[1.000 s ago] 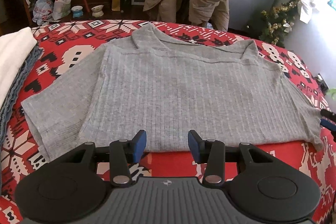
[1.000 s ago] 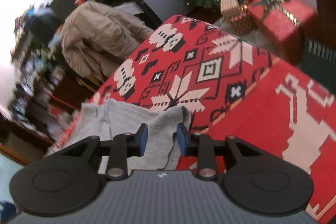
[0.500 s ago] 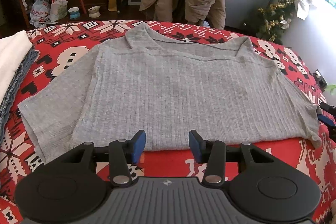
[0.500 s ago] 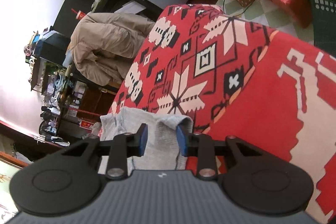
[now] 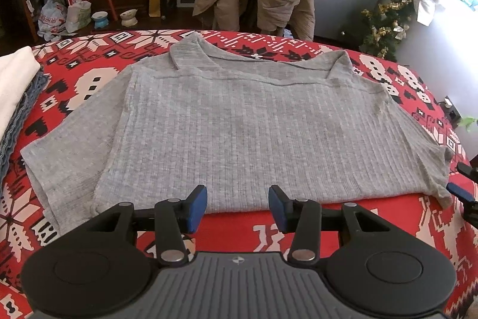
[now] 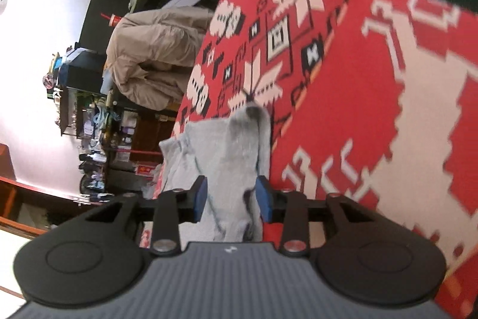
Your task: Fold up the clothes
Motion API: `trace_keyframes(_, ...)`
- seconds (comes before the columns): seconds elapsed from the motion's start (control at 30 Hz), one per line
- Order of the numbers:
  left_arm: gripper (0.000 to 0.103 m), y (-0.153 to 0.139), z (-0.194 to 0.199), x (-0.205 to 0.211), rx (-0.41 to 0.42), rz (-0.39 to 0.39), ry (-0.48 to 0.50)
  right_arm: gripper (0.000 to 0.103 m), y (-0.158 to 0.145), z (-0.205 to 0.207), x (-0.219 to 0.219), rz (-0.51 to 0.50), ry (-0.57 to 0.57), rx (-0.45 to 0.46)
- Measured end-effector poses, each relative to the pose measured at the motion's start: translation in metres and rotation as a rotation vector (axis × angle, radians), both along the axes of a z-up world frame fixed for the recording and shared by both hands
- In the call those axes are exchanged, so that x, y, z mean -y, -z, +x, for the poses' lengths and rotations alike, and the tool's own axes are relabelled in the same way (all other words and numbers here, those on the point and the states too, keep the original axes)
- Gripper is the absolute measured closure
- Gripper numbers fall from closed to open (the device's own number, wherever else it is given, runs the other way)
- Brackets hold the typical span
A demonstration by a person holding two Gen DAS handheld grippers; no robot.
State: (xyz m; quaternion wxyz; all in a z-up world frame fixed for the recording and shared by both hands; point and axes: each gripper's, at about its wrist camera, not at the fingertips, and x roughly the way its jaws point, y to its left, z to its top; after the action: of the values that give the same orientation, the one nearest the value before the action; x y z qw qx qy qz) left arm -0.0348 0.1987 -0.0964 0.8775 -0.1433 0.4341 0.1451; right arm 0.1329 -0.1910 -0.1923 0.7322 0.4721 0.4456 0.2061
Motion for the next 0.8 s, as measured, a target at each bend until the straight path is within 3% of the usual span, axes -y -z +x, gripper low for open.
trace_keyframes(0.37,0.057,-0.003,-0.002,-0.001,0.007,0.000,-0.005,0.064,0.007,0.013,-0.018,0.027,-0.023,-0.011)
trace_keyframes(0.43,0.057,-0.003,-0.002,0.000,0.006,0.003,-0.002,0.078,0.005,0.012,-0.022,-0.010,-0.023,-0.009)
trace_keyframes(0.47,0.057,-0.004,-0.002,0.000,0.006,0.004,0.000,0.098,0.004,0.012,-0.023,-0.032,-0.023,-0.009)
trace_keyframes(0.5,0.057,-0.004,-0.002,0.000,0.008,0.006,0.001,0.103,0.002,0.011,-0.024,-0.057,-0.020,-0.005)
trace_keyframes(0.63,0.057,-0.005,-0.002,0.001,0.010,0.009,0.004,0.103,-0.009,-0.007,-0.022,-0.157,-0.004,0.033)
trace_keyframes(0.8,0.057,-0.003,-0.001,0.002,0.003,0.001,0.008,0.103,-0.016,-0.026,-0.016,-0.169,0.002,0.044)
